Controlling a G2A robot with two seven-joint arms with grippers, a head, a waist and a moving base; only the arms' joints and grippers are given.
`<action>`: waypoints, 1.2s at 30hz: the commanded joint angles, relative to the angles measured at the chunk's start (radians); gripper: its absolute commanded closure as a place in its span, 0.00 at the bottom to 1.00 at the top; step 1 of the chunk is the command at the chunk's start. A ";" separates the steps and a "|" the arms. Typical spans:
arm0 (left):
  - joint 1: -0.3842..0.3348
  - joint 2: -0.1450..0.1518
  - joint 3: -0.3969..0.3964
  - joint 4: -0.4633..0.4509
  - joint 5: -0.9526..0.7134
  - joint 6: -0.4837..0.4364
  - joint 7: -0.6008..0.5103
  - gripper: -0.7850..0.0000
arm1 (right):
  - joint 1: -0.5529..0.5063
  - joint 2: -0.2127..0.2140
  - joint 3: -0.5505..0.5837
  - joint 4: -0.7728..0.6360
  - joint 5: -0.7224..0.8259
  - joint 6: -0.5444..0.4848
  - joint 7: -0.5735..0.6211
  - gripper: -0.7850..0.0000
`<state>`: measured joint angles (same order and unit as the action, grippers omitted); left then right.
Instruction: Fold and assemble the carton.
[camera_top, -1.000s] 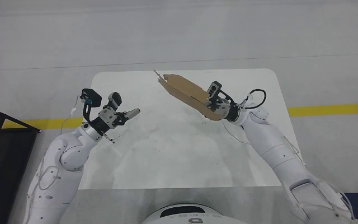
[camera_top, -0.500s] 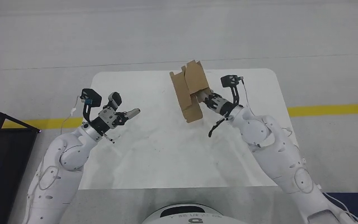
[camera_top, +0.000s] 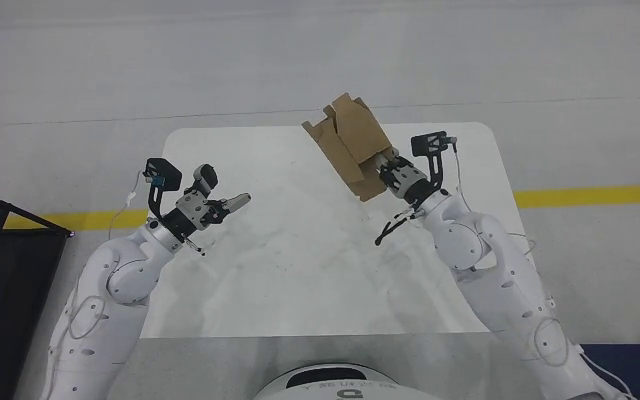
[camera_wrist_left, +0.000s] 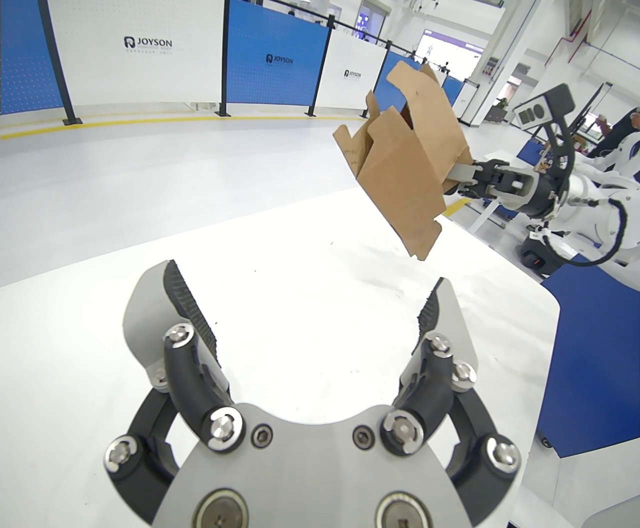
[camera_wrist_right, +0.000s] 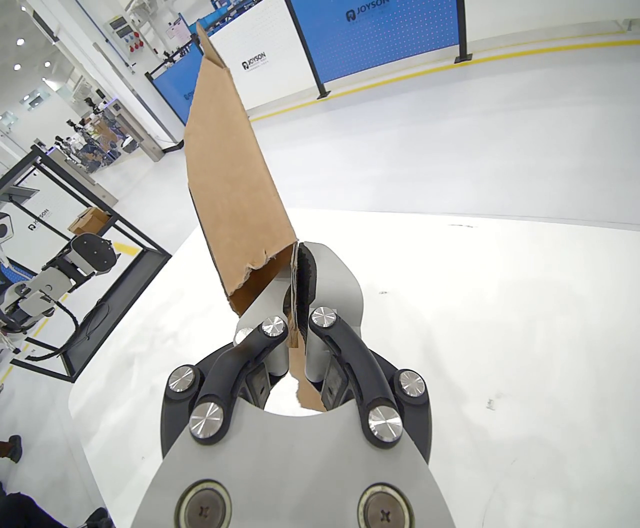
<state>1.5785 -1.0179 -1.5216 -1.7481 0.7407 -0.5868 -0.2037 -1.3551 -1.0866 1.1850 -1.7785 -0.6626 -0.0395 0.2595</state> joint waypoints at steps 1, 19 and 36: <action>0.000 0.000 0.000 0.000 0.000 0.000 0.000 0.00 | -0.004 0.001 0.001 -0.009 -0.076 0.012 -0.032 1.00; 0.000 0.000 0.000 0.000 0.000 0.000 0.000 0.00 | -0.091 0.006 -0.023 -0.054 -0.638 0.186 -0.242 1.00; -0.007 -0.003 0.089 -0.007 0.280 -0.055 0.064 0.00 | -0.209 0.009 -0.013 -0.129 -0.706 0.007 -0.434 1.00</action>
<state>1.5766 -1.0197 -1.4503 -1.7647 0.9318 -0.6218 -0.1632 -1.5682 -1.0769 1.1697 -1.9109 -1.4159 0.0091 -0.1724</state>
